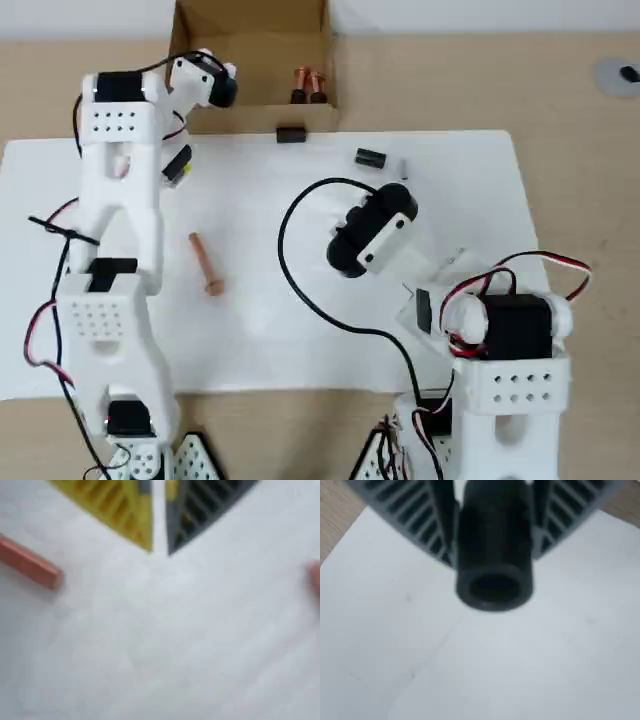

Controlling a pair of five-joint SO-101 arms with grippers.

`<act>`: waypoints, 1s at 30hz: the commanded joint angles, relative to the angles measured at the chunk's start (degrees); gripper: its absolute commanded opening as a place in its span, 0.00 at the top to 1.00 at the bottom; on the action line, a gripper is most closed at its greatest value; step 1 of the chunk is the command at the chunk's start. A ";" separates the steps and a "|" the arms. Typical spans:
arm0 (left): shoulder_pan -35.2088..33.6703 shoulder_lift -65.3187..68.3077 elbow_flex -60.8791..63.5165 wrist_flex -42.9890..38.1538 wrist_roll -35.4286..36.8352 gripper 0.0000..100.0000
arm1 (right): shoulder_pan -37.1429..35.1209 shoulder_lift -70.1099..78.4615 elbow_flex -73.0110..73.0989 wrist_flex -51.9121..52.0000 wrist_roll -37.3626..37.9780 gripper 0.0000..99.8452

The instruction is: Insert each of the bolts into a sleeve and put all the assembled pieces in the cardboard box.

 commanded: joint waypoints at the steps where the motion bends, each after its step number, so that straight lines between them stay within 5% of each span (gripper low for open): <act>1: 0.97 -7.96 1.14 0.53 3.96 0.99 | 0.75 0.13 -0.13 -1.05 0.09 0.92; 12: -7.38 -12.26 6.86 -0.70 9.49 0.98 | 0.75 -0.13 -0.13 -0.79 0.09 0.92; 15: -13.19 -12.26 7.30 -0.44 22.15 0.98 | 0.75 0.04 -0.04 -0.79 0.09 0.92; 20: -27.52 -12.88 18.73 0.53 53.19 0.98 | 0.48 0.13 -0.04 -0.79 0.09 0.92; 22: -30.59 -12.88 24.44 0.53 52.04 0.98 | 0.48 0.13 0.75 -0.88 0.35 0.92; 30: -29.27 -14.11 30.33 0.53 28.66 0.98 | 0.40 0.22 4.18 -2.73 0.53 0.92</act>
